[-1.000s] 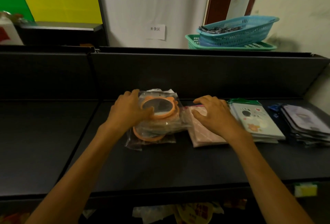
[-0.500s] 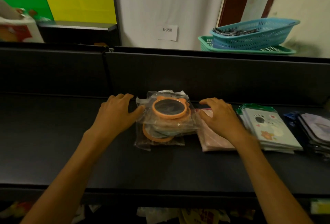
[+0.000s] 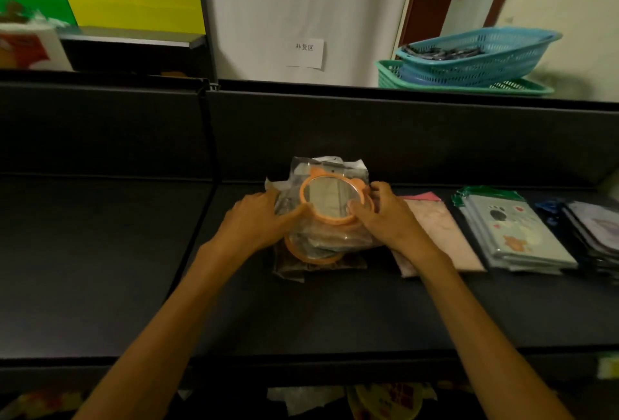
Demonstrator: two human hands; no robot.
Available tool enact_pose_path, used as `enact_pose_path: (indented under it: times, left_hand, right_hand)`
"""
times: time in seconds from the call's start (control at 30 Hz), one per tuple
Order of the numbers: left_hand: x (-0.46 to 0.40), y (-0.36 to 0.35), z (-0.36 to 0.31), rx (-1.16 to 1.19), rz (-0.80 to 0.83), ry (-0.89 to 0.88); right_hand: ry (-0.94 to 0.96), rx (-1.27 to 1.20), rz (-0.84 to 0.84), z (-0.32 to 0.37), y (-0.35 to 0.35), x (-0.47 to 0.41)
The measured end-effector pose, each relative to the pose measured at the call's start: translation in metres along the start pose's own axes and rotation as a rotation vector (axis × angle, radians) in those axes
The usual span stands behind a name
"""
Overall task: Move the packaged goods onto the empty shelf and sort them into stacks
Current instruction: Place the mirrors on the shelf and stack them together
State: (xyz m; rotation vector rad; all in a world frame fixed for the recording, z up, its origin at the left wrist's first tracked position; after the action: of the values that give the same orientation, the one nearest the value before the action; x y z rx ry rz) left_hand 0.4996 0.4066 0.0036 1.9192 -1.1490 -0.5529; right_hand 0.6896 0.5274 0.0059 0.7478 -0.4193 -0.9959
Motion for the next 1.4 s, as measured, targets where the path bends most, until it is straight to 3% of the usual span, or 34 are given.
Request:
enact_pose_path:
  times: [0.2,0.4,0.67,0.97,1.2,1.33,1.4]
  left_hand:
    - [-0.002,-0.011,0.005,0.438,0.121,0.039]
    - [-0.001,-0.026,0.012,0.848,0.169,0.082]
    - [0.007,-0.029,0.015,1.064,0.147,0.076]
    - [0.02,-0.023,0.0,1.144,0.163,-0.115]
    - [0.022,0.001,-0.01,0.961,0.075,-0.356]
    - [0.021,0.004,-0.006,0.869,0.008,-0.432]
    - [0.018,-0.001,0.001,0.859,-0.009,-0.368]
  right_hand:
    - [-0.164,-0.23,0.051,-0.006,-0.018,0.01]
    - [-0.126,-0.357,0.048,-0.002,-0.033,0.014]
    - [-0.073,-0.502,0.019,-0.002,-0.043,0.027]
    - [-0.037,-0.768,0.215,0.001,-0.039,0.032]
    - [0.165,-0.634,0.03,0.01,-0.026,0.025]
    - [0.25,-0.49,0.08,0.012,-0.024,0.024]
    - [0.255,-0.442,0.126,0.012,-0.028,0.026]
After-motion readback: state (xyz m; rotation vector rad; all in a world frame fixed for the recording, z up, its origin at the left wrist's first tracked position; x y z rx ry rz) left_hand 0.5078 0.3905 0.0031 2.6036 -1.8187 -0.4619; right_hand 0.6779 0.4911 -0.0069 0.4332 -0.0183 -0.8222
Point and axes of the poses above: each hand's wrist, its own x-axis away from the middle knuckle, its own y-axis out of the back of the hand, z = x × y, the point moved 6 cm from there along -x, towards the middle knuckle, and after that the axes turned 4 degrees about x, right-handed, at the moved point
